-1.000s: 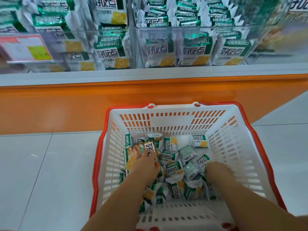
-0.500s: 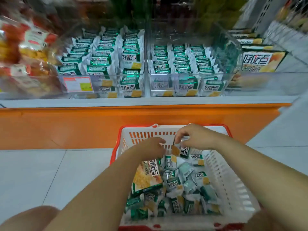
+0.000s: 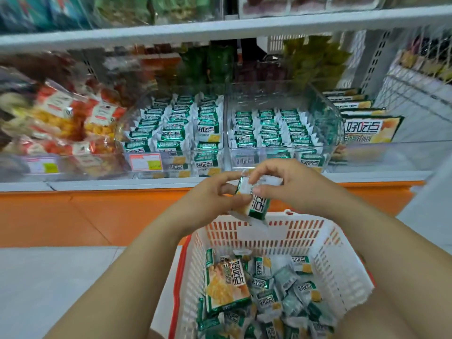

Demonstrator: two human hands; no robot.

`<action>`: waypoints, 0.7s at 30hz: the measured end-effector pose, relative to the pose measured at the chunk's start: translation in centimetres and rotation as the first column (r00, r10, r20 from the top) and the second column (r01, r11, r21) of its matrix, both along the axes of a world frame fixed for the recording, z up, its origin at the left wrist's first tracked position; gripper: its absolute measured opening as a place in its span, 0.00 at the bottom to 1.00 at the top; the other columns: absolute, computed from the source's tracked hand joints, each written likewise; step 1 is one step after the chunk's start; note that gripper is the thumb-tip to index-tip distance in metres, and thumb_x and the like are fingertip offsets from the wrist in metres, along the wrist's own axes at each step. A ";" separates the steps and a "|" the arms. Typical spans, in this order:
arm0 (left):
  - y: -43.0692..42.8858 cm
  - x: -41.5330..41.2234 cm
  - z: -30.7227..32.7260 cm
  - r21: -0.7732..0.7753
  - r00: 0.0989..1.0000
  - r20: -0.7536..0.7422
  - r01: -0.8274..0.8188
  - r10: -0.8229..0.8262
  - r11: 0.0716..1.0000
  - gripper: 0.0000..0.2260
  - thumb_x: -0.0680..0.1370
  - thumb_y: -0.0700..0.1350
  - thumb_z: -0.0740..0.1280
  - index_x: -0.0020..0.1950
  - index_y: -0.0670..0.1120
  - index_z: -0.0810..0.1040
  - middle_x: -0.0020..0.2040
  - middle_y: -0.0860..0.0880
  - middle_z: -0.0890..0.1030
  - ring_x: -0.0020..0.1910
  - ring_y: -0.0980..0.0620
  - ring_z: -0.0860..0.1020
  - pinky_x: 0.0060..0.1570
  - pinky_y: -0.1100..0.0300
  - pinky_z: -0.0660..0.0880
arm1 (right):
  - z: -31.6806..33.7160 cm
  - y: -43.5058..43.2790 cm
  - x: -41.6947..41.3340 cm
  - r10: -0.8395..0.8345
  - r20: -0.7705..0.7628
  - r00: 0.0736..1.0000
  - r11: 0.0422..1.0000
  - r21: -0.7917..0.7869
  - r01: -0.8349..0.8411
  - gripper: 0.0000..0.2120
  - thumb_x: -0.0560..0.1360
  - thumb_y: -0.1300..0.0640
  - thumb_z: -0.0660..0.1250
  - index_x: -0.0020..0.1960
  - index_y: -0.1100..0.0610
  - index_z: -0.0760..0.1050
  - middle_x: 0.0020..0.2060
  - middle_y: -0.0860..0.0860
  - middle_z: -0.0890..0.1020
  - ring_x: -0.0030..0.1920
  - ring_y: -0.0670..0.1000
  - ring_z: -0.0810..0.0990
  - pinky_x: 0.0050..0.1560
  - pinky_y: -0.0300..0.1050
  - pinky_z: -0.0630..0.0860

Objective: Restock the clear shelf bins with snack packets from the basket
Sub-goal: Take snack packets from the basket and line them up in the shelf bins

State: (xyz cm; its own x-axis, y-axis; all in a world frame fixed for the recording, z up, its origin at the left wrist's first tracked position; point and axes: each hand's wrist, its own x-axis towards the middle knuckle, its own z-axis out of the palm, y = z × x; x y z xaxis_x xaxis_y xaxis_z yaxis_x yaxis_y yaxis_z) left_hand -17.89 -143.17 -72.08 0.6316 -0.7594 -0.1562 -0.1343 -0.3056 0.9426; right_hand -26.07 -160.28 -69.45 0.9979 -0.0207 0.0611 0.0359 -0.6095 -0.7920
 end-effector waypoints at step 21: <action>1.6 6.9 4.9 0.118 0.653 0.748 -0.307 0.119 0.944 0.14 0.76 0.49 0.69 0.61 0.53 0.75 0.42 0.64 0.69 0.40 0.63 0.71 0.37 0.71 0.65 | 0.2 2.9 6.9 -0.180 0.282 0.942 0.981 -0.021 0.194 0.20 0.75 0.59 0.68 0.66 0.48 0.70 0.44 0.38 0.75 0.41 0.35 0.74 0.42 0.27 0.72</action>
